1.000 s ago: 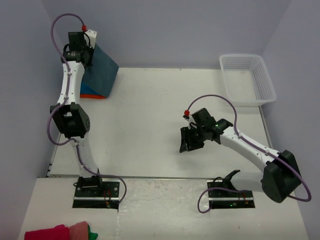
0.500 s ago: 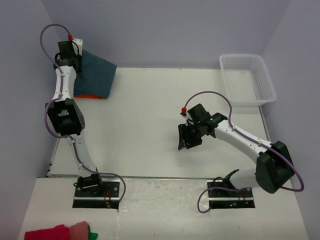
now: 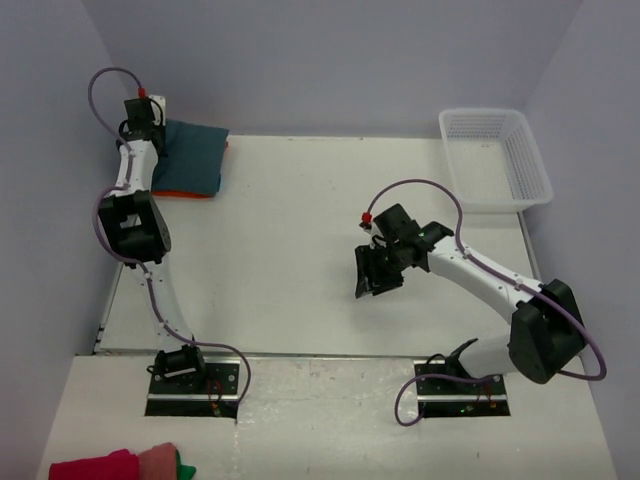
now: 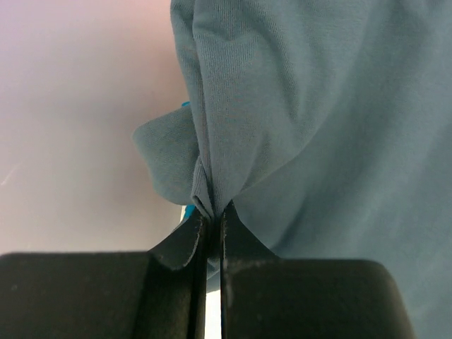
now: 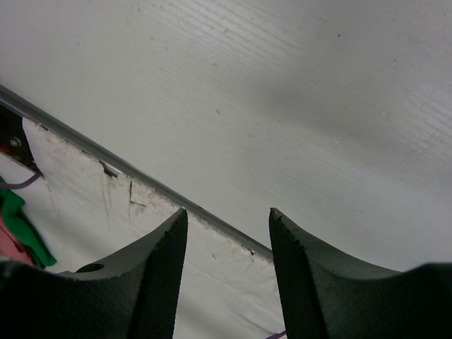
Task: Fold and stack the t-shirts
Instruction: Put the neatly folded tshirt into the corner of the board with the left arm
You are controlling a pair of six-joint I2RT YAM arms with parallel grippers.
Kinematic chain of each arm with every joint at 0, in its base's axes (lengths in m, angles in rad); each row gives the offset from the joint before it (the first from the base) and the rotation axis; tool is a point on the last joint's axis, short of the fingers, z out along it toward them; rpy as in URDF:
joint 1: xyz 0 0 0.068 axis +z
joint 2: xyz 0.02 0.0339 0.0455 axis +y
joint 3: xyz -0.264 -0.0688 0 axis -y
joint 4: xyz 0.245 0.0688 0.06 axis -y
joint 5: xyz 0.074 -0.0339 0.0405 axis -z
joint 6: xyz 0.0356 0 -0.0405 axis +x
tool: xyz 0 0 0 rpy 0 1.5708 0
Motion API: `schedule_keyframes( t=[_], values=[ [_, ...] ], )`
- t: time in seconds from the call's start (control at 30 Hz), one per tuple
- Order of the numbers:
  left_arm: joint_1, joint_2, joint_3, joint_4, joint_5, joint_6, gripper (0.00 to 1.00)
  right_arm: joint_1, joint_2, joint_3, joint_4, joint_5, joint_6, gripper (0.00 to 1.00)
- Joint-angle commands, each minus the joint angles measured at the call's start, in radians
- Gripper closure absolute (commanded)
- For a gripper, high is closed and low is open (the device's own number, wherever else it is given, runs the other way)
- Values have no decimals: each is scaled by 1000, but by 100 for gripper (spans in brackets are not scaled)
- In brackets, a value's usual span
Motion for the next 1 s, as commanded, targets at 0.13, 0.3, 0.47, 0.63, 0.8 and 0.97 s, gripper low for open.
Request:
schedule_keyframes(
  t=[0.13, 0.3, 0.47, 0.63, 0.8, 0.97],
  values=[
    [7, 61, -4, 66, -45, -48, 100, 5, 38, 41, -14, 12, -11, 49],
    [10, 87, 36, 48, -74, -48, 100, 3, 53, 43, -2, 5, -11, 49],
    [10, 87, 25, 63, -117, -66, 100, 5, 58, 33, 6, -3, -9, 49],
    [1, -43, -97, 211, -191, -119, 79, 6, 60, 13, 27, -17, 0, 49],
    [-42, -380, -512, 629, -129, -109, 22, 10, 44, -8, 49, -35, 7, 49],
    [-116, -485, -567, 674, -124, -97, 2, 13, 34, -33, 78, -58, 20, 49]
  ],
)
